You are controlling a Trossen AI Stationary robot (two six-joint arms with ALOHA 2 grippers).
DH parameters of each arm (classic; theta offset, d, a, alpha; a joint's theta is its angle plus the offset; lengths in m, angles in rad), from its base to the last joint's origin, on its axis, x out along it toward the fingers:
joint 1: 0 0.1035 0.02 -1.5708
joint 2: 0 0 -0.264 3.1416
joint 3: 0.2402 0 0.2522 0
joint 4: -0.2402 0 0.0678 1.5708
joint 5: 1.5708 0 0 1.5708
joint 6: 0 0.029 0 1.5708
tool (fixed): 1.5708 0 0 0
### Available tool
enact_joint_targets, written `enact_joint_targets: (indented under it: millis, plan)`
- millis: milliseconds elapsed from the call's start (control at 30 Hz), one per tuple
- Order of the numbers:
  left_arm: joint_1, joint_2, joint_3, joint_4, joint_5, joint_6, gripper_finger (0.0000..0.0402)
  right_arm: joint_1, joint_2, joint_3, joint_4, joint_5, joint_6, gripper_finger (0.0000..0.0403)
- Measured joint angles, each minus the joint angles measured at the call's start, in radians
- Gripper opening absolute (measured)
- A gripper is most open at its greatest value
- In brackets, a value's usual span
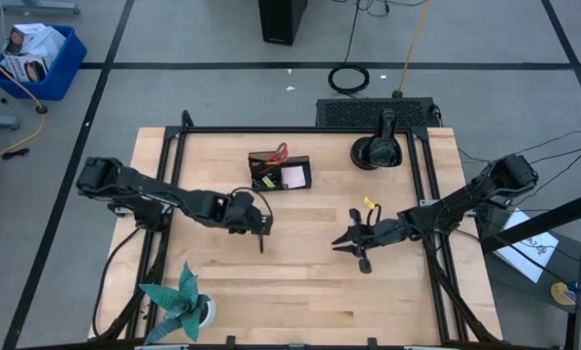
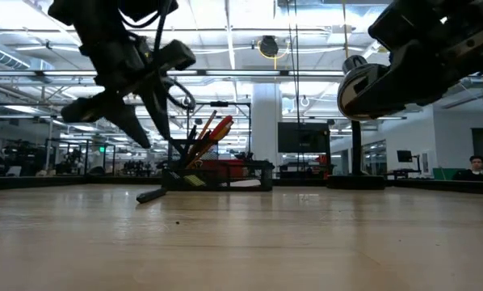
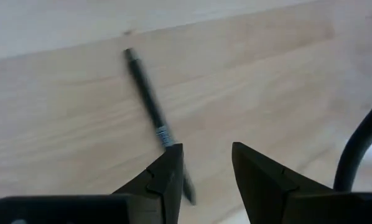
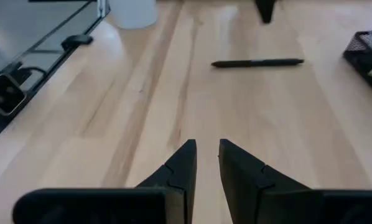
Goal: Pick and place office supplies into organizer
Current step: Put the black pen into the black desk organizer
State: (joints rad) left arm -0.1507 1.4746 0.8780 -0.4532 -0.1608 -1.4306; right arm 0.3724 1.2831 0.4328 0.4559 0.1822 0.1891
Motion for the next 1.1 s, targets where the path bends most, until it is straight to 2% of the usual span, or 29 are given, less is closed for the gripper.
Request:
enact_joint_targets:
  millis: [167, 333, 533, 667, 933, 1100]
  plan:
    - [-0.023, 0.037, -0.001, -0.068, -0.023, -0.095, 0.014, -0.032, 0.0, 0.001, 0.045, 0.0, 0.013, 0.0059]
    - [-0.029, 0.068, 0.003, -0.056, -0.073, -0.15, 0.014, -0.032, 0.0, 0.001, 0.011, -0.003, 0.057, 0.0059]
    - [-0.046, 0.145, 0.058, -0.134, -0.058, -0.2, 0.014, -0.032, 0.0, 0.0, -0.038, -0.002, 0.082, 0.0059]
    - [-0.061, 0.224, 0.139, -0.186, -0.031, -0.177, 0.014, -0.031, 0.0, 0.0, -0.025, -0.003, 0.09, 0.0059]
    - [-0.053, 0.346, 0.321, -0.407, -0.05, -0.115, 0.014, -0.031, 0.0, 0.001, -0.012, -0.003, 0.087, 0.0059]
    - [-0.046, 0.368, 0.35, -0.405, -0.056, -0.107, 0.014, -0.03, 0.0, 0.0, -0.018, -0.003, 0.087, 0.0059]
